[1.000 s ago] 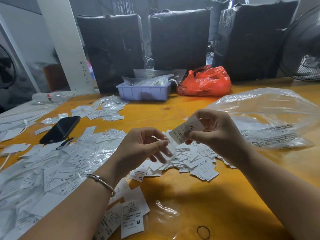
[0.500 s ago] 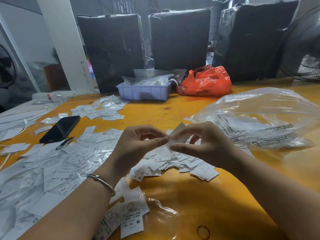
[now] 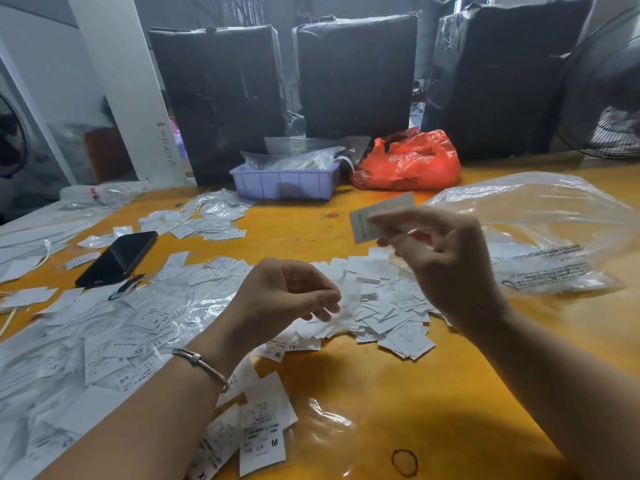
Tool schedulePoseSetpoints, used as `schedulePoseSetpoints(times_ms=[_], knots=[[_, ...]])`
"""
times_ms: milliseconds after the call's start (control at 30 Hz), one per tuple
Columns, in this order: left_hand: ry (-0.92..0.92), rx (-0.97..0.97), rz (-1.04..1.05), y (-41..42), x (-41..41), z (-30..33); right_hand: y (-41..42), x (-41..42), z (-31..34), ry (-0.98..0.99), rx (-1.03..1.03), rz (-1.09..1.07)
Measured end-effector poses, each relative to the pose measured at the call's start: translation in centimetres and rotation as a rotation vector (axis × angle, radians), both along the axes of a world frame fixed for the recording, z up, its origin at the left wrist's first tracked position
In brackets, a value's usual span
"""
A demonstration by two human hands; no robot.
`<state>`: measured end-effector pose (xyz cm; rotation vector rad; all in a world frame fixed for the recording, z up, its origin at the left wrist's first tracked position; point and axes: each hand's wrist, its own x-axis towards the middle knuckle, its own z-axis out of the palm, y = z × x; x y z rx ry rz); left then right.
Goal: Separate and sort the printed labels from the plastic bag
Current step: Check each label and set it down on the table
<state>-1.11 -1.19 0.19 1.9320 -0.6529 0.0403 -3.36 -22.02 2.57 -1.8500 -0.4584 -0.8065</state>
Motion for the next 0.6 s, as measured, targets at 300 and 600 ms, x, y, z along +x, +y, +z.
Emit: schedulePoseSetpoints(times_ms=[300, 600], knots=[[-0.029, -0.047, 0.01, -0.09, -0.3, 0.27, 0.35, -0.83, 0.18, 0.027, -0.061, 0.134], [-0.049, -0.079, -0.004, -0.13, -0.47, 0.4, 0.68, -0.77, 0.15, 0.083, -0.084, 0.136]])
